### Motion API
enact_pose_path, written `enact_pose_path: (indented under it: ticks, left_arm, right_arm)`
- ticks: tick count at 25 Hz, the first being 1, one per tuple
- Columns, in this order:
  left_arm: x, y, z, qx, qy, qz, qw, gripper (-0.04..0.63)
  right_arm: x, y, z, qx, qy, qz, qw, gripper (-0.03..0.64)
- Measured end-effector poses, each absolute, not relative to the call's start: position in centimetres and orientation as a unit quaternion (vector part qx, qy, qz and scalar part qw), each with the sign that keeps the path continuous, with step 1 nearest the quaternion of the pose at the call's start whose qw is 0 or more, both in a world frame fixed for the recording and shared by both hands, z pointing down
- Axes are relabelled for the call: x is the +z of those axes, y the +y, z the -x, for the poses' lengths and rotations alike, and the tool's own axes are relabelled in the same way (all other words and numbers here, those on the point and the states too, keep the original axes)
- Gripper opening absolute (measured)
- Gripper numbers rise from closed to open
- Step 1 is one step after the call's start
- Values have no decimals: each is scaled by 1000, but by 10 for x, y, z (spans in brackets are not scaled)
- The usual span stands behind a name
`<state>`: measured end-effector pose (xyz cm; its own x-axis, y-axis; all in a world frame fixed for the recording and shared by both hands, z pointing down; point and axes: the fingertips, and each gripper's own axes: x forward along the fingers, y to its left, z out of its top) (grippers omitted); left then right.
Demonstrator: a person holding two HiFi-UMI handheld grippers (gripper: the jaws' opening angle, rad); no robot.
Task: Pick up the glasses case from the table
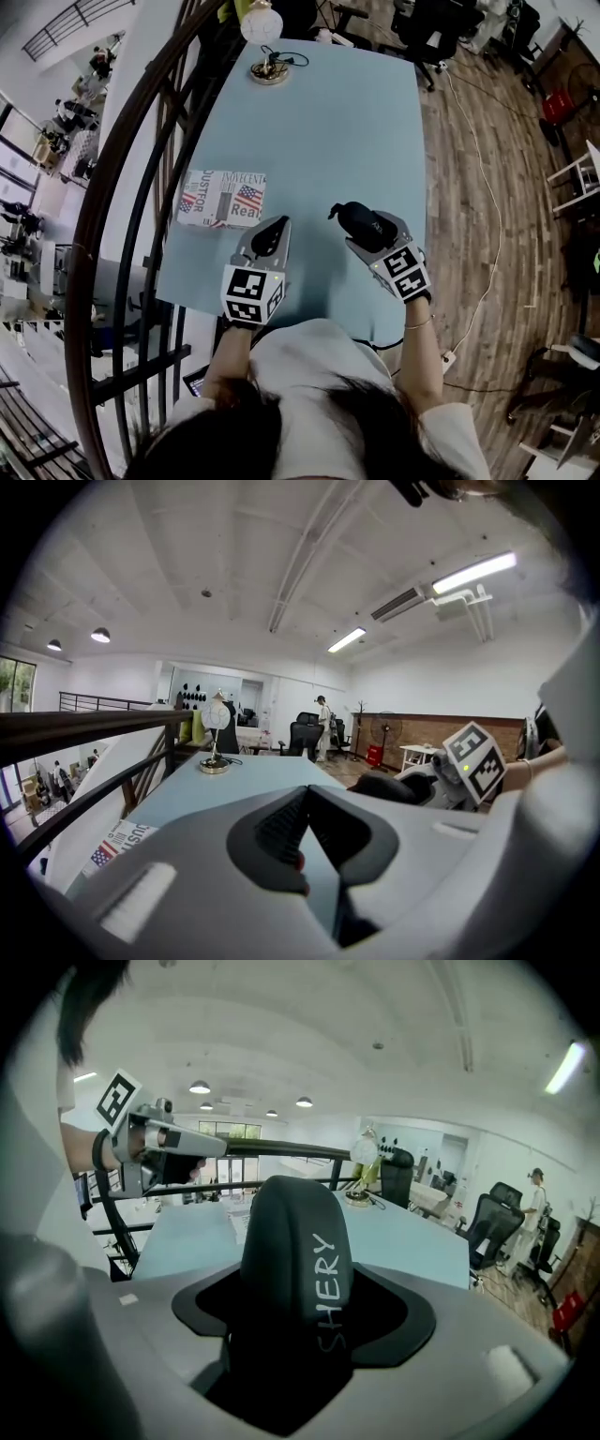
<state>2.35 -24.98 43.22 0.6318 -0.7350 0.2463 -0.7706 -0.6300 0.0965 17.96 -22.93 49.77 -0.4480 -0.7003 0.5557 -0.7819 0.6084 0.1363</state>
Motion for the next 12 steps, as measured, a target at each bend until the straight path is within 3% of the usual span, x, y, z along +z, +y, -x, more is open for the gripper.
enact_pose_path:
  ticks: [12]
  left_arm:
    - [435,-258,-41,101,-396,-907,101,57]
  right_arm:
    - [446,-224,-210,88,-827,-537,141,333]
